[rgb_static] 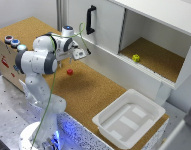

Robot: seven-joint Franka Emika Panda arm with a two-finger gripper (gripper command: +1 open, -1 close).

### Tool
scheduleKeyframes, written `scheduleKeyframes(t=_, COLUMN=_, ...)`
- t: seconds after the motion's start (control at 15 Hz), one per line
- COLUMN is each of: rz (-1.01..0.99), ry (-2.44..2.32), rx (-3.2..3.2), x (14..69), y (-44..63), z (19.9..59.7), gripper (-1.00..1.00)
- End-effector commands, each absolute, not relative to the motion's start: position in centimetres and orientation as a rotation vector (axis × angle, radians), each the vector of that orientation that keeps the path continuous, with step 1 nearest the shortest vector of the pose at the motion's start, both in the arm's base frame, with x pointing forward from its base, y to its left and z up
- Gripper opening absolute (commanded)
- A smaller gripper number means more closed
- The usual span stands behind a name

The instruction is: Go towards the pink block and grasp it

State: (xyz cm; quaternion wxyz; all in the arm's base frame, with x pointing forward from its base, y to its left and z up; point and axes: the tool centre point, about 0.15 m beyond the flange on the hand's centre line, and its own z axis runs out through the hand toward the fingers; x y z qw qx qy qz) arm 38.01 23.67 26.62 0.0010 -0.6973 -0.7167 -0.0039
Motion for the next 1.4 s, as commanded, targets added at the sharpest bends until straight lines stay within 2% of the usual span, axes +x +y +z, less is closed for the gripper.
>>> scheduleKeyframes(t=0.0, rz=0.174, ry=-2.366, rx=-2.123, x=42.2, y=23.9, z=22.9, gripper=1.00)
scheduleKeyframes(t=0.53, rz=0.188, ry=-2.271, rx=-2.195, x=45.0, y=22.0, z=21.4, gripper=1.00)
scheduleKeyframes(t=0.93, rz=0.172, ry=-2.216, rx=-2.218, x=42.7, y=21.3, z=20.7, gripper=1.00)
scheduleKeyframes(t=1.0, rz=0.137, ry=-2.198, rx=-2.235, x=42.4, y=21.3, z=20.7, gripper=-1.00)
scheduleKeyframes(t=1.33, rz=0.045, ry=-2.144, rx=-2.244, x=40.7, y=22.3, z=21.1, gripper=-1.00)
